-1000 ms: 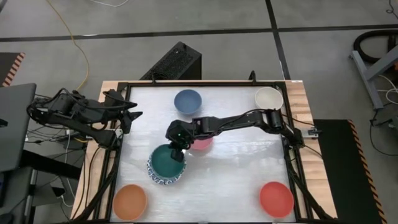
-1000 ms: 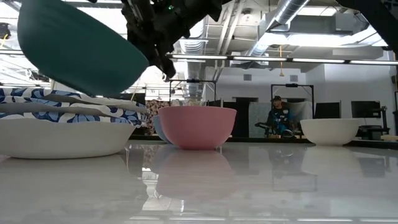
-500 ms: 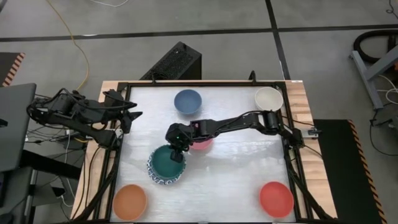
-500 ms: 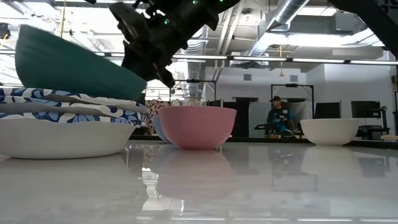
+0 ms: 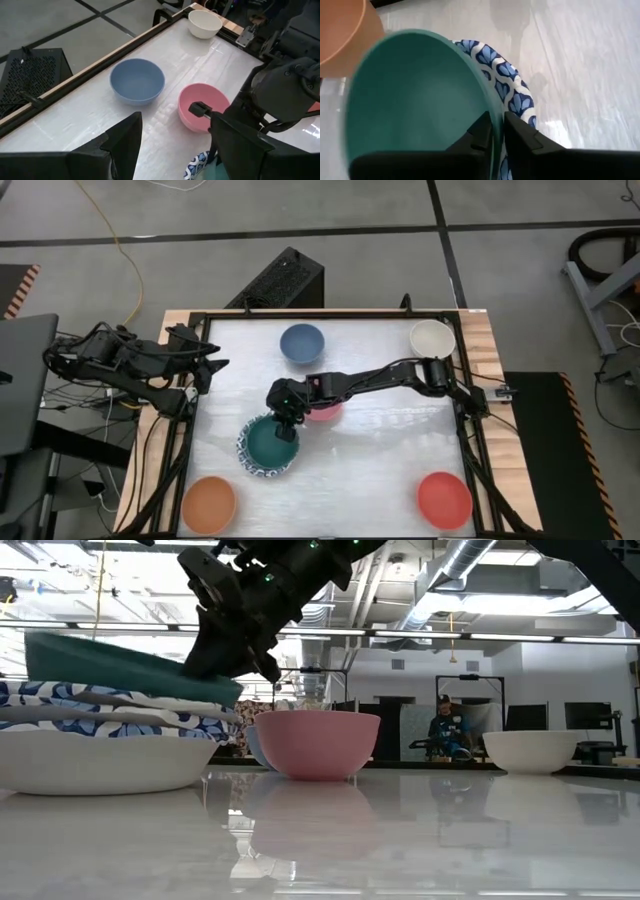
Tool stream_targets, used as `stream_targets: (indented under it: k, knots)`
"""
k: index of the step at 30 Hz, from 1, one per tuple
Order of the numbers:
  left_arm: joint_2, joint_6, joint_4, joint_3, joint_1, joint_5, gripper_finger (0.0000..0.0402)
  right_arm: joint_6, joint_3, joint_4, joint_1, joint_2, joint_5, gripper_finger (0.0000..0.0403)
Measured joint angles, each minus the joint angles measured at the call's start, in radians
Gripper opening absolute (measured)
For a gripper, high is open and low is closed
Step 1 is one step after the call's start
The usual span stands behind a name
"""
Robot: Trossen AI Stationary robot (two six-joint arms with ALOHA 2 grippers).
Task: Nest bowls inside each other
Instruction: Stack the green bowl on top of the patterned white paper bowl, then stack the blue bowl on top of the green bowl
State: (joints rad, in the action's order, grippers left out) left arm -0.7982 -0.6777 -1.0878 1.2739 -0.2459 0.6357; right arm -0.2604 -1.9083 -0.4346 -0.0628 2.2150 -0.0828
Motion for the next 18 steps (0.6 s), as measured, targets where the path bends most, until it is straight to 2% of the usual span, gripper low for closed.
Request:
stream_targets:
  k: [10, 18]
  knots:
    - [0.000, 0.000, 0.000, 0.000, 0.000, -0.008, 0.0224, 0.001, 0.000, 0.028, 0.007, -0.008, -0.028, 0.0128]
    - [0.000, 0.002, 0.000, 0.000, 0.000, -0.002, 0.0224, 0.005, -0.003, 0.042, 0.021, -0.034, -0.048, 0.0145]
